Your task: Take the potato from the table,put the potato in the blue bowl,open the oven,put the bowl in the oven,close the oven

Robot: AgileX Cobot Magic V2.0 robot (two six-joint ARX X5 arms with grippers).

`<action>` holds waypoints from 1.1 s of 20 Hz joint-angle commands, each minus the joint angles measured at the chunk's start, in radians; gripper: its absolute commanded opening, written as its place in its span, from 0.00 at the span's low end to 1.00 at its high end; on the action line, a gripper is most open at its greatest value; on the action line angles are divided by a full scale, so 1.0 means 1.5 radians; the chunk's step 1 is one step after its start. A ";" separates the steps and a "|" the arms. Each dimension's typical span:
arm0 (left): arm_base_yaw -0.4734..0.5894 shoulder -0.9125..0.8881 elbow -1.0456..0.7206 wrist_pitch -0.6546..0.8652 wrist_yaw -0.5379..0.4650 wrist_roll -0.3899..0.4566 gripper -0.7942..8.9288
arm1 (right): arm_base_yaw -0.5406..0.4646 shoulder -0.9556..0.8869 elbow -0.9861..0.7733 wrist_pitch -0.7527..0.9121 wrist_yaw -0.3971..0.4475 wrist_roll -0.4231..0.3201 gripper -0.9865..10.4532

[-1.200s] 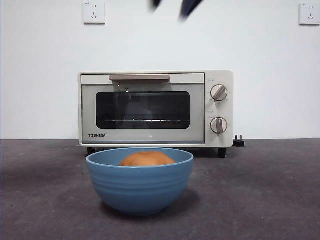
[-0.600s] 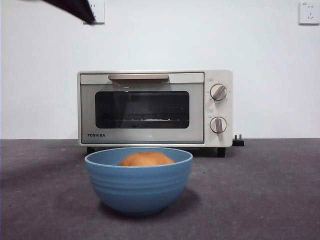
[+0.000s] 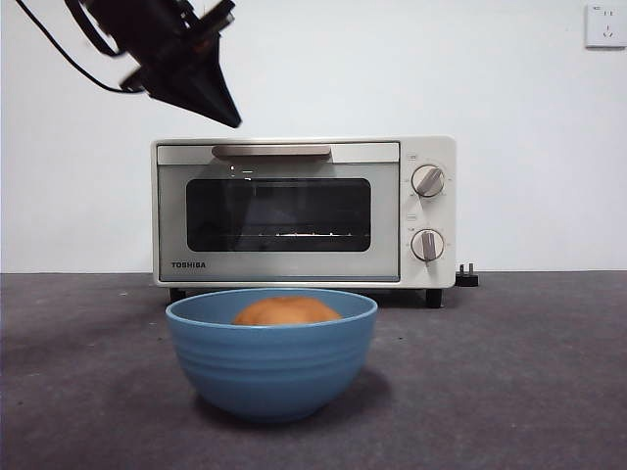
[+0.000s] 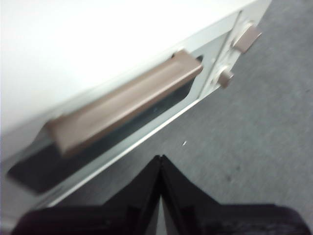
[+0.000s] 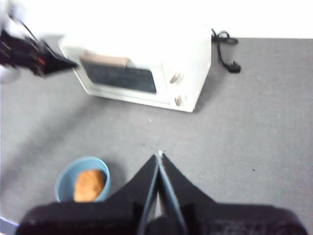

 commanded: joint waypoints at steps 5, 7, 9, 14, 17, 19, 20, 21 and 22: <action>0.009 0.026 0.000 0.089 0.030 -0.008 0.08 | 0.001 -0.050 -0.002 -0.013 -0.001 0.019 0.08; 0.014 0.026 0.000 0.101 0.029 -0.013 0.08 | 0.001 -0.056 -0.002 -0.013 -0.001 0.019 0.08; 0.017 0.026 0.000 0.114 0.029 -0.016 0.08 | 0.001 -0.057 -0.002 -0.013 -0.001 0.019 0.08; 0.023 0.032 0.000 0.120 0.009 -0.013 0.08 | 0.001 -0.057 -0.002 -0.013 -0.001 0.019 0.08; 0.023 0.045 0.000 0.135 0.003 -0.013 0.08 | 0.001 -0.057 -0.003 -0.013 -0.001 0.019 0.08; 0.023 0.054 0.000 0.146 0.004 -0.020 0.08 | 0.001 -0.057 -0.003 -0.014 -0.001 0.018 0.08; 0.023 0.060 0.000 0.152 0.004 -0.025 0.08 | 0.001 -0.057 -0.003 -0.014 -0.001 0.018 0.08; 0.023 0.065 0.000 0.155 0.003 -0.031 0.08 | 0.001 -0.057 -0.003 -0.014 -0.001 0.018 0.08; 0.023 0.071 0.000 0.158 0.004 -0.036 0.08 | 0.001 -0.057 -0.003 -0.014 -0.001 0.018 0.08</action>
